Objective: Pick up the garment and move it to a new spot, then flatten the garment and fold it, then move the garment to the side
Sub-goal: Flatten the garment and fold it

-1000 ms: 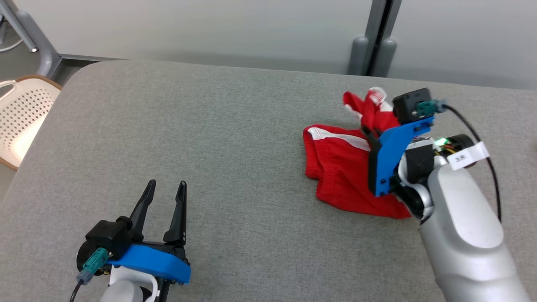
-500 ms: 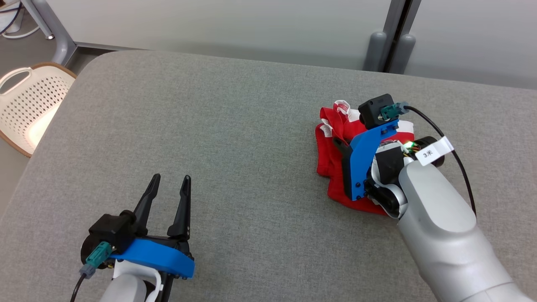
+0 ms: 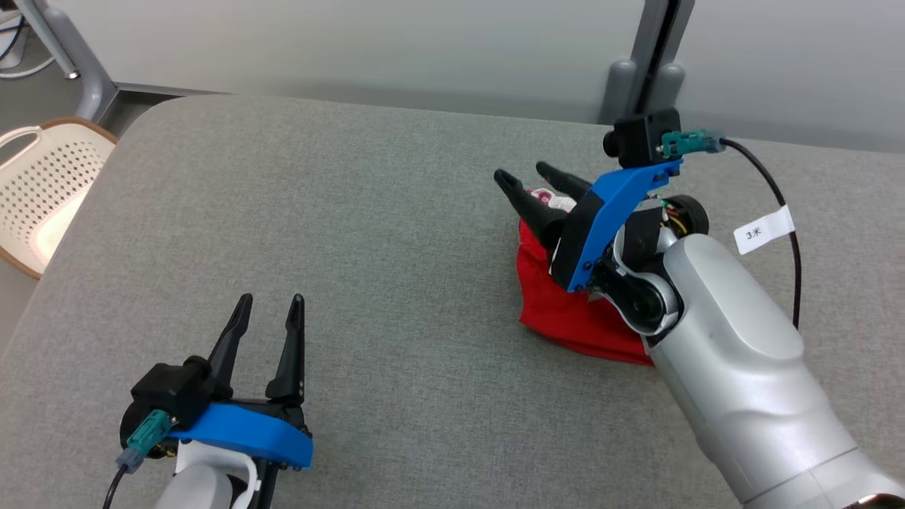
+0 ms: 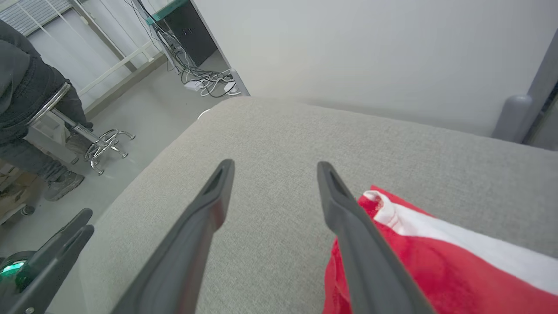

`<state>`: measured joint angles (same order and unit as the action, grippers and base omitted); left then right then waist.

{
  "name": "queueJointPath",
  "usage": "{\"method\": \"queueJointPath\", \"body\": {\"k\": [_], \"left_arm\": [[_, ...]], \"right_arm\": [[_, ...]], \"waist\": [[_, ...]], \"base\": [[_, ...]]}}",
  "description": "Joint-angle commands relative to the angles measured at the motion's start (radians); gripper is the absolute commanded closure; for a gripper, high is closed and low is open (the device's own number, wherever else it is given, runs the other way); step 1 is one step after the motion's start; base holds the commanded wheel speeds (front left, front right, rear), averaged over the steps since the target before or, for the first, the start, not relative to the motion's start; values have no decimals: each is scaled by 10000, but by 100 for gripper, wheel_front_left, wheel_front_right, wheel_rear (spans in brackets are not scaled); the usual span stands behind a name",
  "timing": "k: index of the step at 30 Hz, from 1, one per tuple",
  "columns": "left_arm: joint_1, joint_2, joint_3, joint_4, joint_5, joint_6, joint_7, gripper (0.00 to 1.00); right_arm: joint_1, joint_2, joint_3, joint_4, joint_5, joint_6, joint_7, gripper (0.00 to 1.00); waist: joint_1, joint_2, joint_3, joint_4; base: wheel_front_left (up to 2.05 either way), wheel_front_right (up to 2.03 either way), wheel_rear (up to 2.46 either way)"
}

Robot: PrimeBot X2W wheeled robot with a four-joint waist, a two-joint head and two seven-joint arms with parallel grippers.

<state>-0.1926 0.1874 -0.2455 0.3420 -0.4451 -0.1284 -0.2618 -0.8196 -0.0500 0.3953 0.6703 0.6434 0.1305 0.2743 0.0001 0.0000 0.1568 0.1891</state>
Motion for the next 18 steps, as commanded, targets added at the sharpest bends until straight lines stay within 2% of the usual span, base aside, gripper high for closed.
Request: {"method": "queueJointPath", "body": {"k": [1,5,10,13,17,18], "left_arm": [[95,57,54,-26,22,47,-38,0],[265,75,196,-116,64,116,-38,0],[424,56,266,-227,72,142,-38,0],[429,88,246,-245,61,131,-38,0],[394,114,202,-274,64,117,-39,0],[381,116,187,-274,63,113,-40,0]], "right_arm": [[-129,-33,-86,-77,-195,6,-150,0],[199,-682,-632,-336,-1297,4,-808,0],[1087,-1187,-1707,-181,-2860,6,-1301,0],[1686,-1266,-2313,-14,-3622,6,-1531,0],[2236,-983,-2734,237,-4506,6,-1917,0],[2334,-900,-2800,345,-4708,6,-1978,33]], "waist": [[-1,0,-94,-149],[-1,0,-240,-435],[-1,0,-330,-691],[-1,0,-333,-756],[-1,0,-293,-777],[-1,0,-281,-768]], "base": [[0,0,0],[0,0,0],[0,0,0],[0,0,0],[0,0,0],[0,0,0]]}}
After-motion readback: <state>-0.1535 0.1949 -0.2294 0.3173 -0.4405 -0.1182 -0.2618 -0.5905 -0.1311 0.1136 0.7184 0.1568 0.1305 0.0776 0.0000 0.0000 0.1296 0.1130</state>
